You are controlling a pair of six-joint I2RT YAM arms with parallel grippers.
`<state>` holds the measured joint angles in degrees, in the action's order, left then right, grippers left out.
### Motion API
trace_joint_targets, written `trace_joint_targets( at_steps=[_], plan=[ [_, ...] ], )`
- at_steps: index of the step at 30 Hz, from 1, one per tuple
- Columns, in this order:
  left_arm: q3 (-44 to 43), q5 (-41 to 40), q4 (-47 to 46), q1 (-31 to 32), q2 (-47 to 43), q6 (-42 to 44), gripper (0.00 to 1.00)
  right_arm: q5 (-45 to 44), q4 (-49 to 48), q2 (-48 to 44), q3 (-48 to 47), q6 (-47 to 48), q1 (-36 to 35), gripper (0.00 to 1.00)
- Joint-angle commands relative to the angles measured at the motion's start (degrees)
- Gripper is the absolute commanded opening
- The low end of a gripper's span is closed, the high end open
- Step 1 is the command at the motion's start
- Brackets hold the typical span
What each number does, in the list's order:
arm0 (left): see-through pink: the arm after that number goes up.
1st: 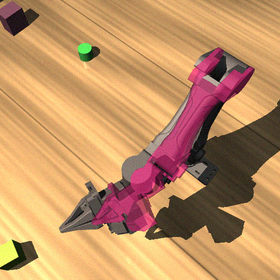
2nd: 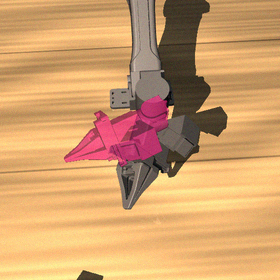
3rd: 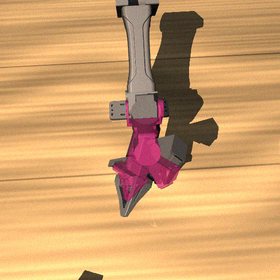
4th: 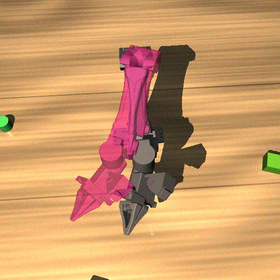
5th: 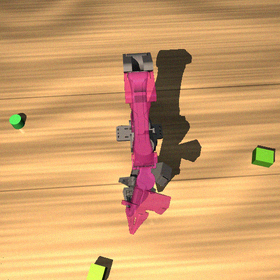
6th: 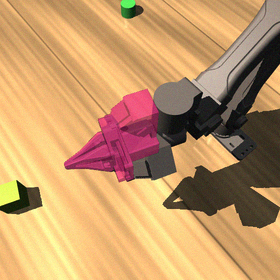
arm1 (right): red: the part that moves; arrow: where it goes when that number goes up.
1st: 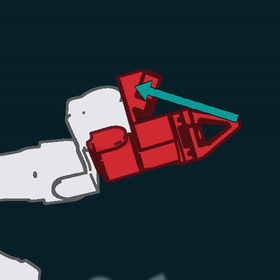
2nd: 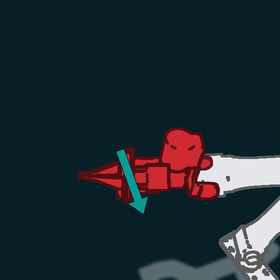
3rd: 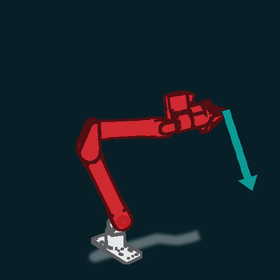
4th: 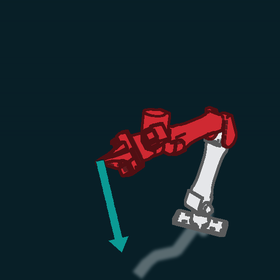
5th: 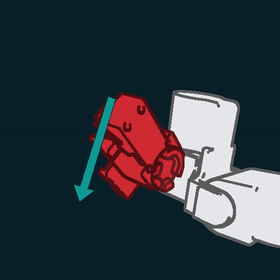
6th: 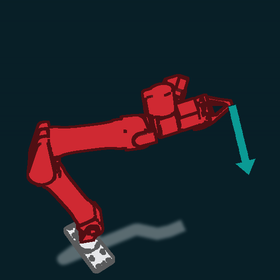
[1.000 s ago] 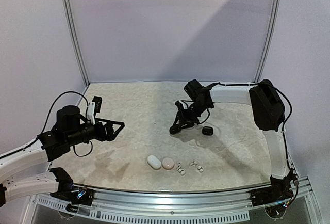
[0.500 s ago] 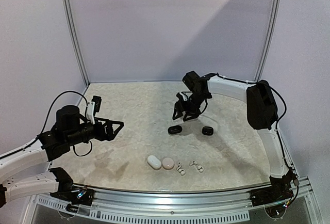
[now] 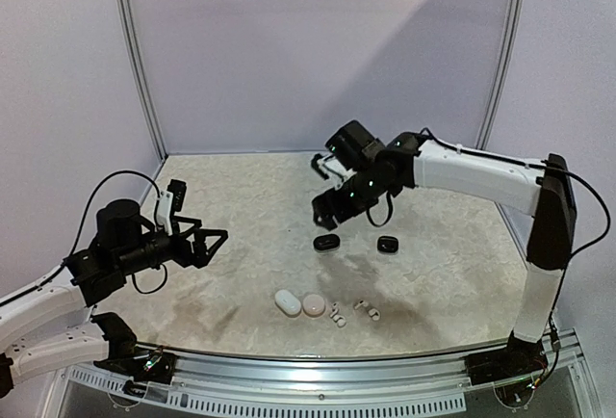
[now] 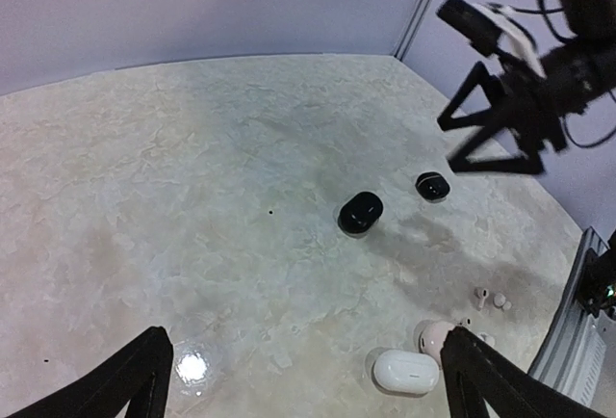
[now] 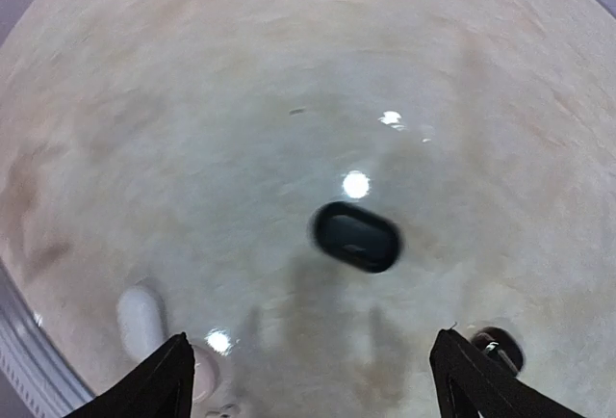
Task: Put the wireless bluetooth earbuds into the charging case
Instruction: Pick up the charging case.
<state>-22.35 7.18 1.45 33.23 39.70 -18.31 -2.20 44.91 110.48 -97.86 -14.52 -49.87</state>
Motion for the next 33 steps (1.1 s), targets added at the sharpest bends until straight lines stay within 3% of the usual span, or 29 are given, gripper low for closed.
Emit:
trace_joint_targets(
  at_steps=[1,5,10,14,27,33],
  plan=[
    [2.14,4.25,0.08,-1.77,-1.15,3.41,0.99,6.44,-14.4,-6.14,14.41,13.26,-10.59,0.87],
    [3.95,6.06,-4.12,-2.82,-2.34,3.54,0.99,6.63,-22.04,-7.34,21.59,17.21,-14.1,0.89],
    [5.11,7.15,-6.6,-3.92,-3.45,3.8,0.99,0.85,-22.18,-4.05,22.26,17.49,-15.46,0.91],
    [5.36,7.15,-7.15,-5.05,-2.86,3.78,0.99,-2.37,-25.94,-2.98,25.94,18.72,-16.03,0.99],
    [6.04,7.32,-8.91,-7.78,-0.42,2.88,0.99,4.65,-28.94,-3.06,32.82,22.22,-16.08,0.95],
    [6.08,6.86,-8.84,-8.57,0.1,2.83,0.99,3.33,-30.74,-0.09,33.51,21.89,-16.03,0.9]
  ],
)
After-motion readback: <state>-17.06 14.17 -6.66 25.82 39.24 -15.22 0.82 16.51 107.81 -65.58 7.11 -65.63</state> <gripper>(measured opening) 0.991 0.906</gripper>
